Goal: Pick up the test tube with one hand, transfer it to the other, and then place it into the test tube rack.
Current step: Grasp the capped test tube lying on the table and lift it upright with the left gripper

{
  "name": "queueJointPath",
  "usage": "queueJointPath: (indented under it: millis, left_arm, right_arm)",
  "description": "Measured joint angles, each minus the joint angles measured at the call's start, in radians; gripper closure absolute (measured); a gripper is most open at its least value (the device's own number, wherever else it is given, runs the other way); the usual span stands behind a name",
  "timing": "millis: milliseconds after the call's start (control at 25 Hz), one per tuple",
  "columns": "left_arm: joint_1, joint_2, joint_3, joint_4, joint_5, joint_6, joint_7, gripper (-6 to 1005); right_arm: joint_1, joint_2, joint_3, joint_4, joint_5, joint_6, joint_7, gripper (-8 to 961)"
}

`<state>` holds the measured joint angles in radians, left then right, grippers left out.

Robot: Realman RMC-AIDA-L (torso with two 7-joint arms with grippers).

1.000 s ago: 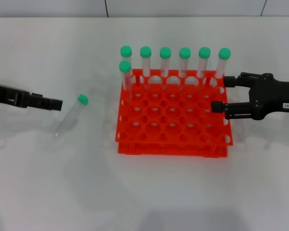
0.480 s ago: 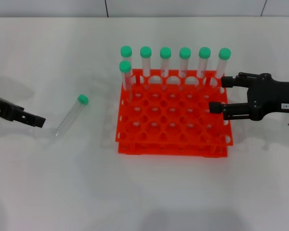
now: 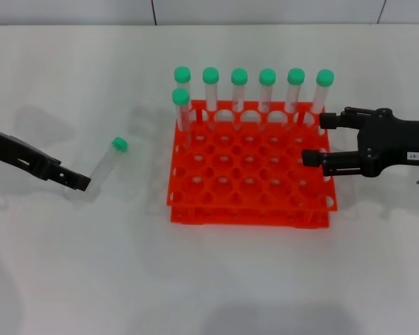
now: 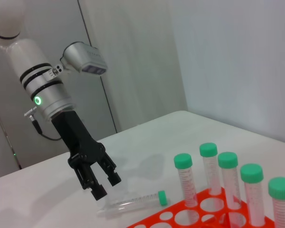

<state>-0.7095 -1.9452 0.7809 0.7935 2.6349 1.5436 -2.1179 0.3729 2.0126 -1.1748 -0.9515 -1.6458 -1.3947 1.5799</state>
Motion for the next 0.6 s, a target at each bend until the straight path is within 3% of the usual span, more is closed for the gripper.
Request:
queueJointPath:
  millis: [600]
  left_arm:
    - [-0.031, -0.006, 0.007, -0.042, 0.016, -0.040, 0.006, 137]
  right_arm:
    - [0.004, 0.000, 0.001, 0.005, 0.000, 0.005, -0.003, 90]
